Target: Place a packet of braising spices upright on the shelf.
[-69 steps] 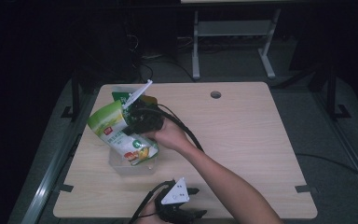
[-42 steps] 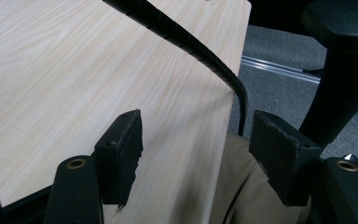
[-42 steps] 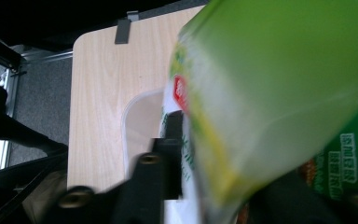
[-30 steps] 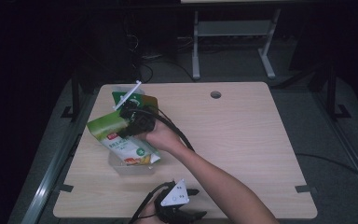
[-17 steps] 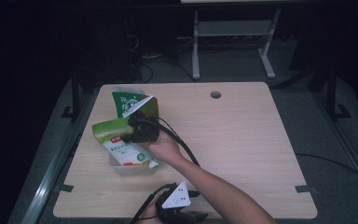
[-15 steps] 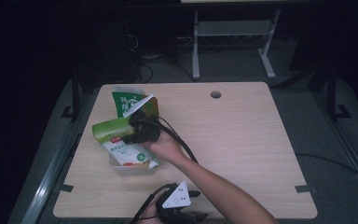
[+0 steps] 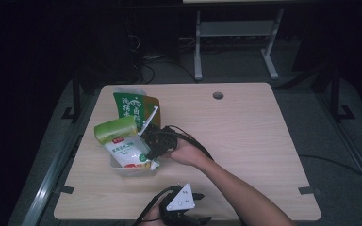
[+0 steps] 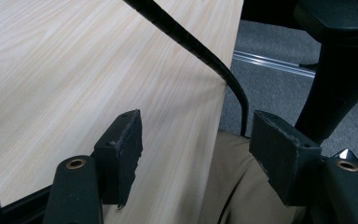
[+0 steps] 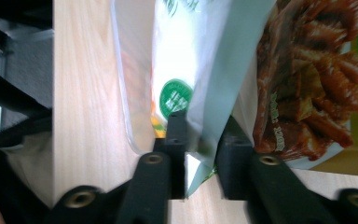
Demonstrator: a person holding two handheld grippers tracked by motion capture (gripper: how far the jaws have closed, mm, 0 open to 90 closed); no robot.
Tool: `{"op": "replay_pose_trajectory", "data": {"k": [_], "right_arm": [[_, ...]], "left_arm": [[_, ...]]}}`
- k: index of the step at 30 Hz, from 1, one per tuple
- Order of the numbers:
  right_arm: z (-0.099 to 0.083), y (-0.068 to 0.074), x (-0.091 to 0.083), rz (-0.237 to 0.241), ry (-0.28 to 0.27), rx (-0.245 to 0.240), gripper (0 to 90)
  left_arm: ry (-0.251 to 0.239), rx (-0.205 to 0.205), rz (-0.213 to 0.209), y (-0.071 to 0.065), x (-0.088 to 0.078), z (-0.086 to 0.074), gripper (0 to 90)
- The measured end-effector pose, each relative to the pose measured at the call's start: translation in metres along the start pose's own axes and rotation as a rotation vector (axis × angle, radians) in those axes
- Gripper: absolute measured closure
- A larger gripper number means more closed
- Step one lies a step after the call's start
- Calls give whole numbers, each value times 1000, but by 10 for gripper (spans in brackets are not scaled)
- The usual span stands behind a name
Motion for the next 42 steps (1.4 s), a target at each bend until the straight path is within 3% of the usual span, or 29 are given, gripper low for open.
{"op": "replay_pose_trajectory", "data": {"k": [5,12,18,21,25,27,28,30,32,35,38,42], "right_arm": [[-1,2,7,-15,22,-10,889],[-12,0,26,-37,45,17,893],[-14,0,25,-24,39,20,863],[-16,-4,20,2,7,44,768],[-14,-7,7,-3,-70,54,708],[-11,-7,1,5,-109,61,710],[-10,-7,0,12,-116,56,766],[-10,-7,-1,-19,-113,36,830],[-10,-8,0,0,-121,50,892],[-12,-9,2,-13,-118,56,900],[-12,-9,1,2,-120,58,885],[-12,-10,-2,20,-131,65,759]], "left_arm": [[-1,-1,-1,1,-1,0,340],[-12,-8,-3,0,-3,2,340],[-4,1,-6,0,-1,1,340],[-5,-3,2,1,-2,1,339],[-2,-17,11,4,-2,0,337],[0,-9,17,6,-3,0,336],[1,-9,21,7,-3,0,335],[-6,-18,24,8,-3,0,335],[-5,-25,31,11,-3,0,334],[-7,-36,47,16,-4,-1,331],[-11,-46,60,21,-6,-1,328],[-20,-57,74,26,-9,-1,326]]}}
Point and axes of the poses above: each handheld gripper's, and its own axes: x roughly forward along the jaws, z roughly out of its top, y roughly to its left, the point moved 6 cm from there along x, roughly forward along the jaws, and after that the axes turned 1 degree about y, right-handed, at the moved point
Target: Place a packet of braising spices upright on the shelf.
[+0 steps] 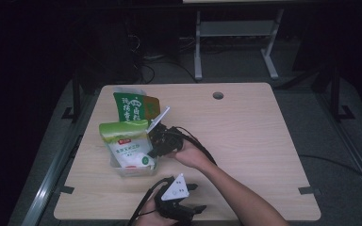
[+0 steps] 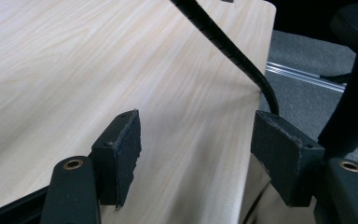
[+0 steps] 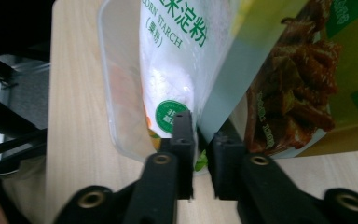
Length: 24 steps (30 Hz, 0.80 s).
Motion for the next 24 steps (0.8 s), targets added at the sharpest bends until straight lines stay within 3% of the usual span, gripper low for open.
{"op": "replay_pose_trajectory", "data": {"k": [3,11,24], "right_arm": [[1,-1,-7,-9,-19,2,675],[1,-8,-29,-22,-66,12,559],[-29,-24,-65,-60,-105,72,471]], "left_arm": [[-4,-14,7,3,-1,0,324],[-11,-43,21,10,-4,0,322],[-17,-44,51,20,-7,1,313]]}}
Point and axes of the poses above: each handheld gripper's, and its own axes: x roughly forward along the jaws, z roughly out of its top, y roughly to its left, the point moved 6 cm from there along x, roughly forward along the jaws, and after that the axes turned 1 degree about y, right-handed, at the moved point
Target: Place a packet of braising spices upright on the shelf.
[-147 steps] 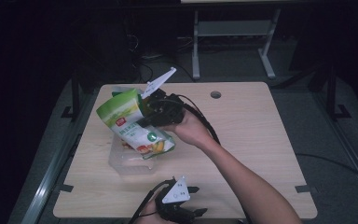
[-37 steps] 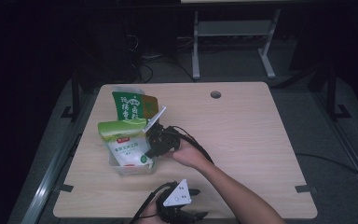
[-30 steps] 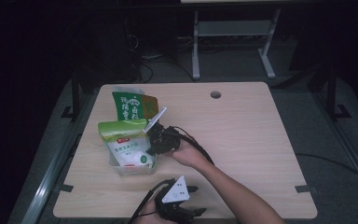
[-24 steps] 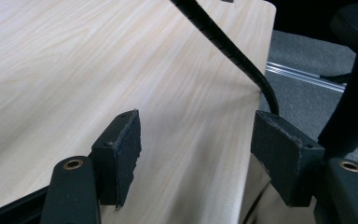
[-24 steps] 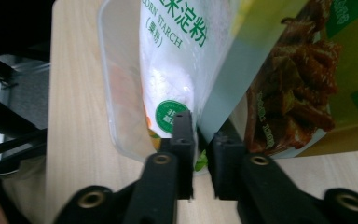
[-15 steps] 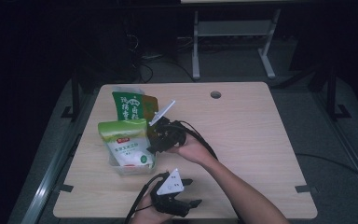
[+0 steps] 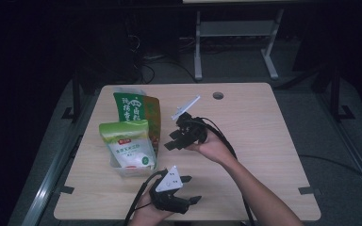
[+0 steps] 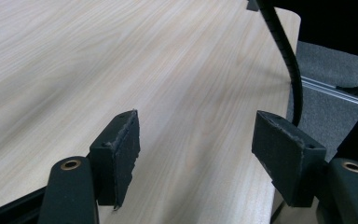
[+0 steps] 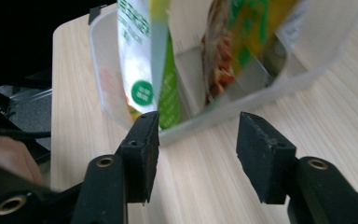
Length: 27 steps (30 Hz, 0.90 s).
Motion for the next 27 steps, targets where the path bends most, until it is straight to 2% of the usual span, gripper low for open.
{"op": "replay_pose_trajectory", "data": {"k": [5,7,9,19,27], "right_arm": [[-15,-9,-15,-18,-6,46,443],[-22,-9,-20,-20,-8,87,428],[-26,-12,-24,-28,-15,80,424],[-49,-21,-37,-52,-17,137,378],[-60,-26,-43,-66,-22,153,358]], "left_arm": [[4,-8,0,2,1,0,309],[5,-5,5,4,0,0,309],[4,-8,6,5,0,0,308],[6,-9,5,6,0,0,305],[-5,-13,9,7,-2,1,304]]}}
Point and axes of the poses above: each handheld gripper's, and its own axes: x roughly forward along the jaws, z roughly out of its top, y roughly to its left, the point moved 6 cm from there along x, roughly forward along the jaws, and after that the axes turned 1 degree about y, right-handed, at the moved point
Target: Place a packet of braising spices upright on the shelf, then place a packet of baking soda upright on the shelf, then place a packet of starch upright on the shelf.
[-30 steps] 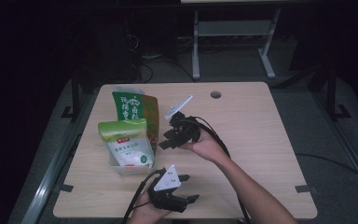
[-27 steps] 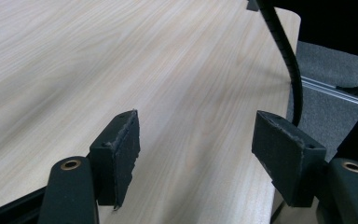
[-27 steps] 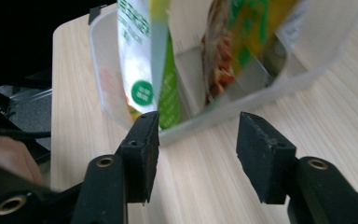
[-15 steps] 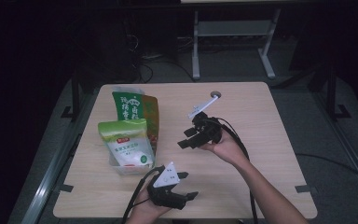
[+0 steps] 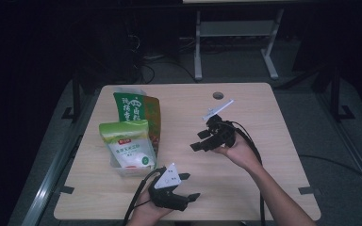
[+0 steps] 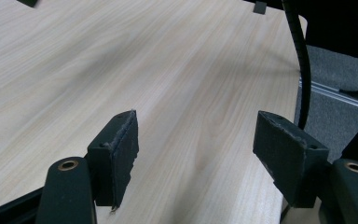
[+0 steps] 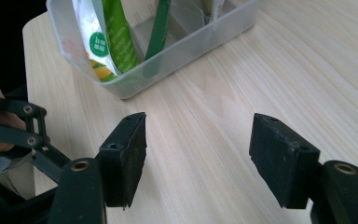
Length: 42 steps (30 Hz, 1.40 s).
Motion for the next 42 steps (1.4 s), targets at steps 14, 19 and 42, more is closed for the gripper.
{"op": "replay_pose_trajectory", "data": {"k": [14,19,42], "right_arm": [[-19,-10,-12,-28,13,39,333],[-31,-15,-18,-47,23,50,330],[-104,-33,-45,-84,-10,182,316]], "left_arm": [[3,8,7,2,-2,0,302],[-2,2,9,1,-2,0,302],[-2,4,5,1,1,0,300]]}}
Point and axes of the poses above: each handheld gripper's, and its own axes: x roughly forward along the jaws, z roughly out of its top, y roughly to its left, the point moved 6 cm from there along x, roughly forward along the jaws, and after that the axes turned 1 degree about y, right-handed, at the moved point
